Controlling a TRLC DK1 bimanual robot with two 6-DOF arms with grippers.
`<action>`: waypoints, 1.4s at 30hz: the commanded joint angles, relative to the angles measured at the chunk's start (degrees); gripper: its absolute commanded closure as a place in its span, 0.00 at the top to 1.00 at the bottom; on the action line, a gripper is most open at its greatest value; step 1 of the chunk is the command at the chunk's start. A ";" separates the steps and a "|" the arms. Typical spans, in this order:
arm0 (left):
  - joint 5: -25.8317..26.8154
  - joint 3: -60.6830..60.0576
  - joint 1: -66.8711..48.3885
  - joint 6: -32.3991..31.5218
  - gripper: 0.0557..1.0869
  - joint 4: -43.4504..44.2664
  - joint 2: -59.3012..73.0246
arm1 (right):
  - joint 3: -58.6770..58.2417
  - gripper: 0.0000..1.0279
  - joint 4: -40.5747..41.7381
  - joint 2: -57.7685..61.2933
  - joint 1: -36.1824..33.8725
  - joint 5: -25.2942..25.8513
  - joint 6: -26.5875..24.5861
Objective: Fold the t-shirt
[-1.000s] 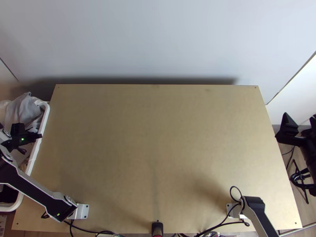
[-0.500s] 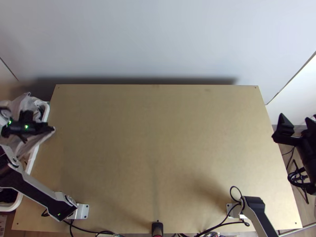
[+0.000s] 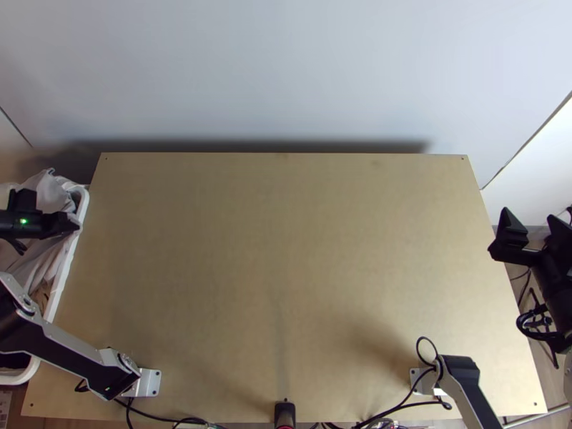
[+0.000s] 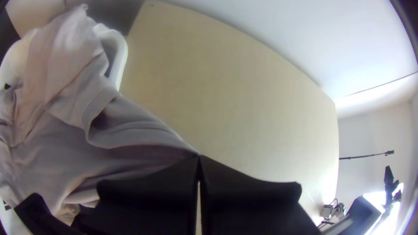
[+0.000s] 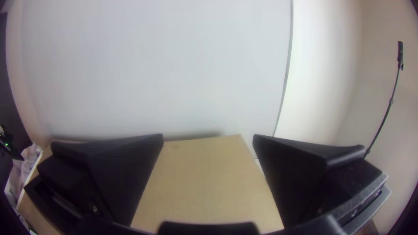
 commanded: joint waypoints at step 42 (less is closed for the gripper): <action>-13.91 26.32 -77.79 -27.77 0.03 6.88 6.95 | -28.01 0.93 2.59 -15.86 6.05 -0.23 0.58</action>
